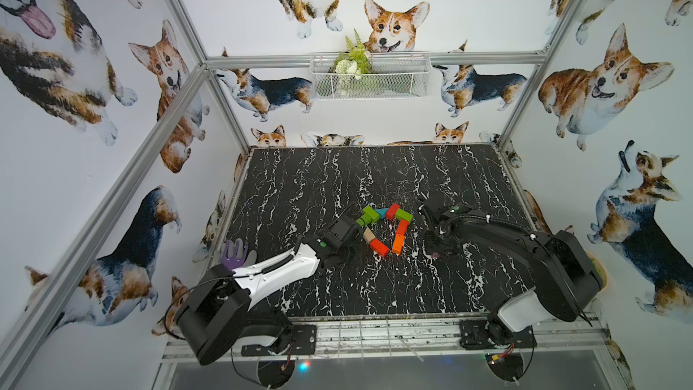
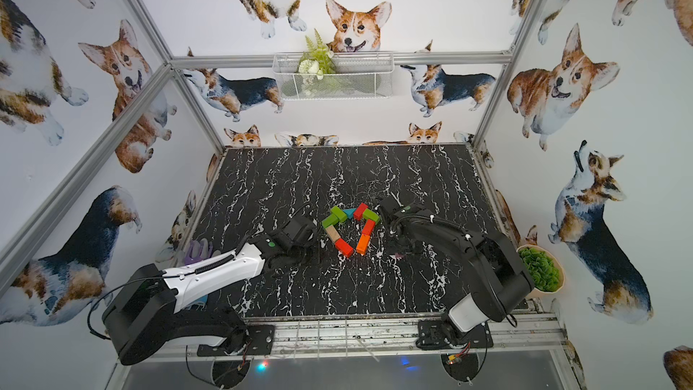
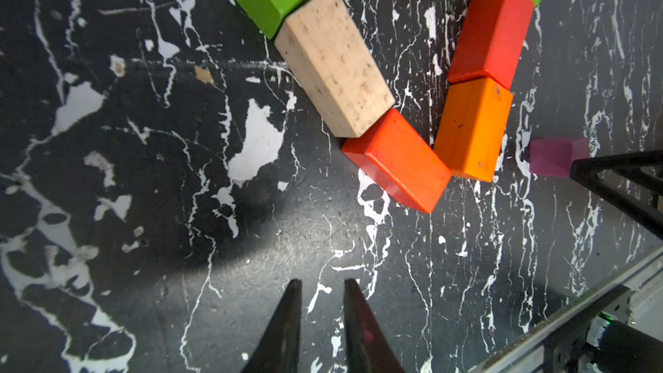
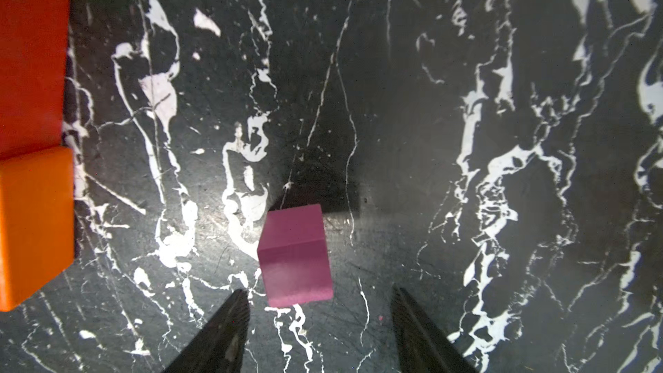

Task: Assemble a heart with building blocks
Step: Pick up the building block from the center of the board, then assemble the building block at the center of the board.

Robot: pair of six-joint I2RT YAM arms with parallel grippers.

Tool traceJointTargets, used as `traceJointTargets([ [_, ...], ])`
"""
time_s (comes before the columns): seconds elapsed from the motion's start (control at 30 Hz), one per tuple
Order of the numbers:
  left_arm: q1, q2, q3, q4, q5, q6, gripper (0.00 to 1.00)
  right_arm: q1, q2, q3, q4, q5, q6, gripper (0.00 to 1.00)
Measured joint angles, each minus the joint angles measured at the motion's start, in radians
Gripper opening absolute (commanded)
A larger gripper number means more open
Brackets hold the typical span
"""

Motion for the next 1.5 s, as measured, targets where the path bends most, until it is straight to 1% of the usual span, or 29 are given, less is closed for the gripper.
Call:
traceJointTargets([
  [0.23, 0.002, 0.0, 0.0, -0.001, -0.001, 0.0, 0.25, -0.001, 0.059, -0.008, 0.043, -0.021, -0.004, 0.34],
  [0.3, 0.003, 0.002, 0.0, -0.001, -0.003, 0.0, 0.25, -0.001, 0.066, -0.008, 0.048, -0.02, -0.006, 0.26],
  [0.37, 0.003, 0.005, -0.002, 0.0, -0.003, 0.0, 0.25, 0.0, 0.066, -0.008, 0.05, -0.019, -0.009, 0.2],
  [0.43, 0.003, 0.012, -0.008, 0.004, -0.003, 0.0, 0.25, 0.006, 0.061, -0.009, 0.05, -0.018, -0.02, 0.18],
  [0.5, 0.003, 0.026, -0.018, 0.012, -0.001, -0.001, 0.25, 0.04, 0.047, -0.011, 0.051, -0.015, -0.026, 0.17],
  [0.67, 0.003, 0.059, -0.037, 0.064, 0.032, -0.019, 0.24, 0.214, 0.025, 0.017, 0.045, -0.025, -0.027, 0.17],
  [0.77, 0.003, 0.068, -0.037, 0.085, 0.039, -0.024, 0.24, 0.285, 0.049, 0.048, 0.04, -0.04, -0.029, 0.17],
  [0.87, 0.003, 0.068, -0.037, 0.096, 0.045, -0.026, 0.24, 0.344, 0.122, 0.107, 0.034, -0.048, -0.03, 0.17],
  [0.93, 0.003, 0.066, -0.035, 0.096, 0.045, -0.026, 0.24, 0.367, 0.18, 0.151, 0.03, -0.05, -0.035, 0.17],
  [1.03, 0.003, 0.06, -0.037, 0.096, 0.045, -0.027, 0.24, 0.381, 0.243, 0.204, 0.028, -0.054, -0.053, 0.23],
  [1.07, 0.003, 0.058, -0.038, 0.096, 0.045, -0.027, 0.24, 0.385, 0.254, 0.217, 0.028, -0.053, -0.053, 0.27],
  [1.1, 0.003, 0.055, -0.04, 0.096, 0.045, -0.028, 0.24, 0.386, 0.261, 0.226, 0.027, -0.053, -0.053, 0.35],
  [1.13, 0.003, 0.053, -0.041, 0.096, 0.045, -0.029, 0.24, 0.389, 0.266, 0.234, 0.026, -0.054, -0.056, 0.45],
  [1.2, 0.004, 0.051, -0.041, 0.095, 0.044, -0.03, 0.24, 0.396, 0.269, 0.241, 0.024, -0.064, -0.058, 0.55],
  [1.33, 0.004, 0.05, -0.041, 0.093, 0.042, -0.029, 0.24, 0.405, 0.264, 0.247, 0.011, -0.068, -0.064, 0.61],
  [1.43, 0.004, 0.053, -0.036, 0.089, 0.042, -0.029, 0.24, 0.412, 0.213, 0.229, 0.003, -0.061, -0.063, 0.62],
  [1.47, 0.004, 0.054, -0.033, 0.087, 0.042, -0.028, 0.25, 0.414, 0.194, 0.22, -0.002, -0.056, -0.061, 0.66],
  [1.5, 0.004, 0.054, -0.03, 0.087, 0.041, -0.025, 0.25, 0.414, 0.172, 0.208, -0.005, -0.048, -0.055, 0.64],
])
